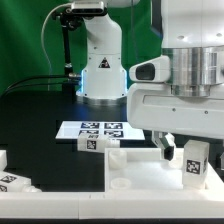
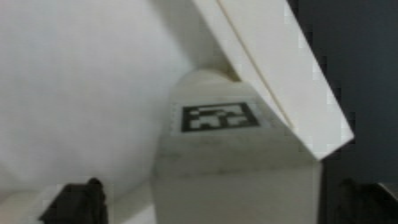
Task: Assemble one leg
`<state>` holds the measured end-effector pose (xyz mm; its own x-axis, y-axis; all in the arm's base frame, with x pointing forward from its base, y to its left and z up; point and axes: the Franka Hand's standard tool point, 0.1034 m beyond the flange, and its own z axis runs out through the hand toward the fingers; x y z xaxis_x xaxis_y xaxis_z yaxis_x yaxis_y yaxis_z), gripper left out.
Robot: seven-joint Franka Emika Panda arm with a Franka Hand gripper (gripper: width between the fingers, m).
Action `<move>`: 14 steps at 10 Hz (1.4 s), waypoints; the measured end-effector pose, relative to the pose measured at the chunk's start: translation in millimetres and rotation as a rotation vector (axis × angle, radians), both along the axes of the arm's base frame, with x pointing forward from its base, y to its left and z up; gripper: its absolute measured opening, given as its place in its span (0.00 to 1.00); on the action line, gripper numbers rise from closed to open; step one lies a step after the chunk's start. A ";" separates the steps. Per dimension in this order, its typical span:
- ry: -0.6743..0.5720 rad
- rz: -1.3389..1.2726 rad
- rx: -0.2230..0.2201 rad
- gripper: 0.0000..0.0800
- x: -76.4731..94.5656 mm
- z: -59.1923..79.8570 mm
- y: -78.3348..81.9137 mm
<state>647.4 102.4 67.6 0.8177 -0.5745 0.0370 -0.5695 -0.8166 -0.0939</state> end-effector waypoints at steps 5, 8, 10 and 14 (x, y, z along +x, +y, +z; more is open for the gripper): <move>0.025 -0.395 0.026 0.36 -1.4 -1.1 -1.5; 0.068 -0.872 0.053 0.36 -4.9 -1.6 -2.7; 0.105 -1.261 0.142 0.36 -8.0 -1.7 -3.6; 0.105 -1.362 0.160 0.36 -10.1 -2.5 -3.3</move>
Offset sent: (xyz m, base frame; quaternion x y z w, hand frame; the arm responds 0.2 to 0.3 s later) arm 0.0000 0.0000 0.0000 0.0000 0.0000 0.1296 0.9916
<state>637.3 99.1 65.1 -0.3951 -0.9092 -0.1314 -0.9142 0.4032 -0.0404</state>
